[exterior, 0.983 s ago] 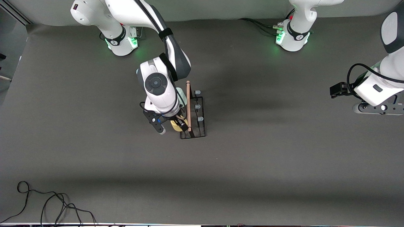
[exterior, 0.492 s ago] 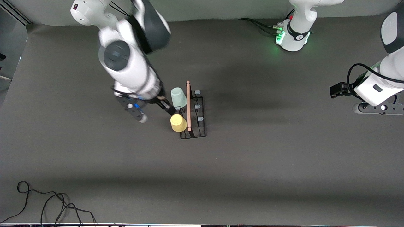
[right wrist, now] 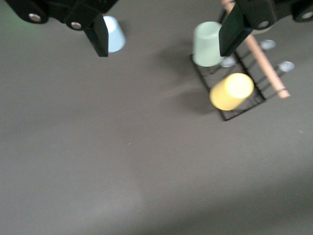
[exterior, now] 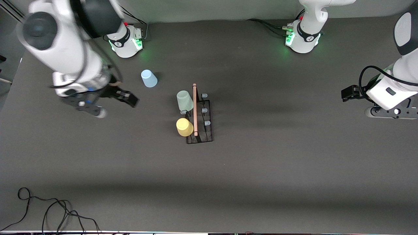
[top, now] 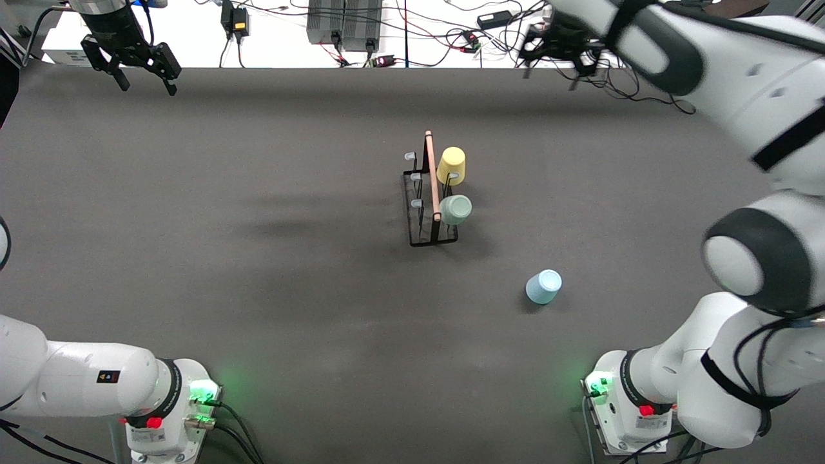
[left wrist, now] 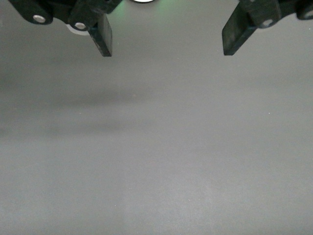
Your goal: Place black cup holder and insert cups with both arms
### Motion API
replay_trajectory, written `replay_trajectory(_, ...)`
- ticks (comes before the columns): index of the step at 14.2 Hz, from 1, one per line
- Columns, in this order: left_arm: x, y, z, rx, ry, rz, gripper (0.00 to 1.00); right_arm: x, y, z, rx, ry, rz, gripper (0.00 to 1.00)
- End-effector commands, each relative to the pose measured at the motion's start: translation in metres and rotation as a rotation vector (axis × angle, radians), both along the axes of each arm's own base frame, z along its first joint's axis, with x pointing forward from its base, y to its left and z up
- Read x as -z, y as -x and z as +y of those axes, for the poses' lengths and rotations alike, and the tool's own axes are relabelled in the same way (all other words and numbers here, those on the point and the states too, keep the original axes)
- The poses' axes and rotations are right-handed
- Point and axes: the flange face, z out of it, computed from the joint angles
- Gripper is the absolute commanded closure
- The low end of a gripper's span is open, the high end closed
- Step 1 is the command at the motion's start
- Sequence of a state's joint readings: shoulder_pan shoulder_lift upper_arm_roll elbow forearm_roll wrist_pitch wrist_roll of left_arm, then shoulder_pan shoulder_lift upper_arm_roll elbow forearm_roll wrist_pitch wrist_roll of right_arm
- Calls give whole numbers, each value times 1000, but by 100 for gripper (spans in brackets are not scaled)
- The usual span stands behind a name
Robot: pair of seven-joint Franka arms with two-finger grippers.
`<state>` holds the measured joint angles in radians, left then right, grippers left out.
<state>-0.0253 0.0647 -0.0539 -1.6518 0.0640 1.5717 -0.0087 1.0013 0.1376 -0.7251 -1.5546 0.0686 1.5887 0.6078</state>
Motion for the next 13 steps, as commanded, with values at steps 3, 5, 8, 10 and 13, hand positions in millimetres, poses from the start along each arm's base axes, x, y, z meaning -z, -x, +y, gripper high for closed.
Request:
replay_trajectory(3,-4,-1,0,-2,1,-1,0,-26,21,-93,-248,-24,8,0)
replay_trajectory(5,-4,-1,0,-2,1,-2,0,-37,23,-131,-301,-30,8,0)
replay_trajectory(8,-6,-5,1,-4,4,-29,0,-44,24,-171,-342,-28,-1,0)
replay_trajectory(10,-9,-9,0,-2,8,-64,0,-44,22,-193,-380,-34,-3,0)
replay_trajectory(13,-9,-11,1,-3,11,-80,0,-48,18,-203,-377,-35,-10,0)
